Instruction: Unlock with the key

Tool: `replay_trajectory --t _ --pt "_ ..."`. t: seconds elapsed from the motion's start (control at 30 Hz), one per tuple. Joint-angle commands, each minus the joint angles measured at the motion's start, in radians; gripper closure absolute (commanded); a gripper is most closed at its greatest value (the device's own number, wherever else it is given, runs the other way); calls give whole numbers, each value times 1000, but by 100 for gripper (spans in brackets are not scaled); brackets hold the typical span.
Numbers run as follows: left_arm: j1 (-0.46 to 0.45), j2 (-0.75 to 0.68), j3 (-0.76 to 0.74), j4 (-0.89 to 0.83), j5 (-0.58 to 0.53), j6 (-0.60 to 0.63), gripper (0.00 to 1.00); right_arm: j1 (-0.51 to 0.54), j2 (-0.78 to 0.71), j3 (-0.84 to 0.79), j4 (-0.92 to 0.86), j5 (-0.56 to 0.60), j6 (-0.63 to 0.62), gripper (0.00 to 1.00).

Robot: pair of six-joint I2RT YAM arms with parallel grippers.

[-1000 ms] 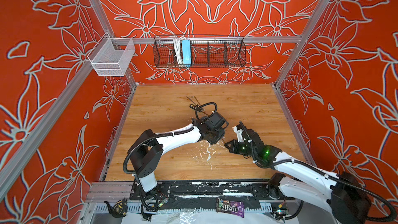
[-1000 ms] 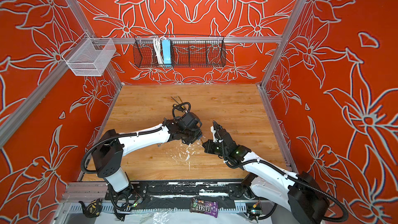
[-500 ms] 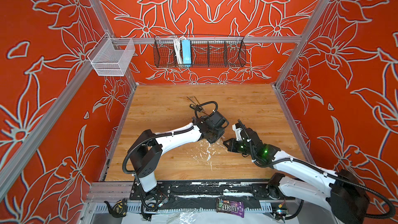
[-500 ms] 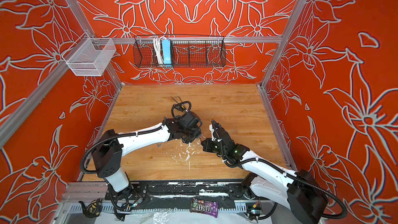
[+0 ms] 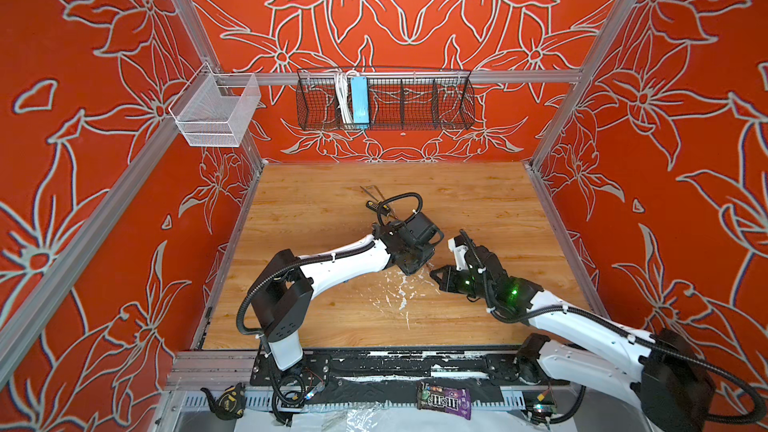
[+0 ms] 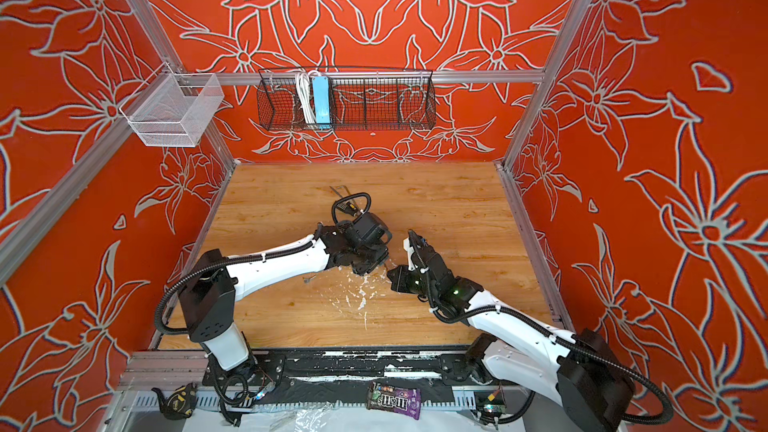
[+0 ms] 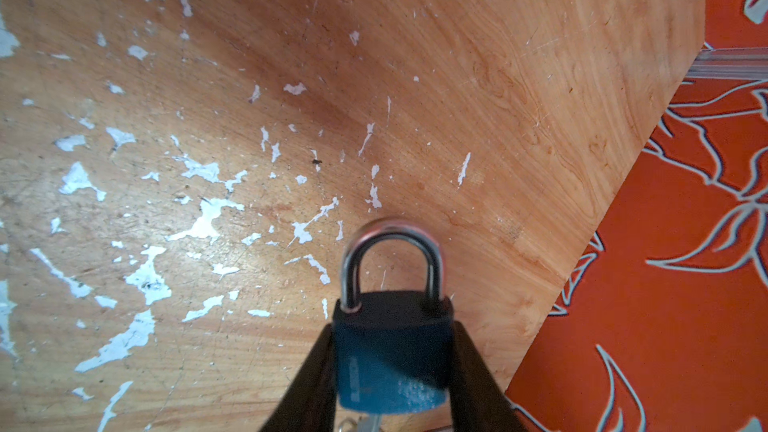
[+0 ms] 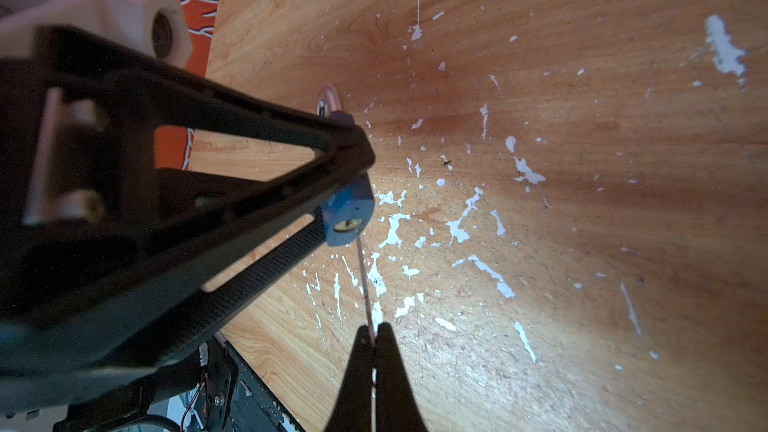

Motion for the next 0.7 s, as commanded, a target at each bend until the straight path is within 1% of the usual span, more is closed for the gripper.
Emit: replay_trajectory --t 0.0,0.13,0.43,0.67 --pt "-6 22 31 -13 -4 17 100 9 -13 33 -21 31 -9 100" --pt "-6 24 38 -30 -10 19 100 9 -1 33 -15 23 -9 100" --pt "-7 19 39 -13 5 41 100 7 17 52 -58 84 -17 100" --pt "-6 32 48 -20 11 49 100 7 3 62 -49 80 -29 100"
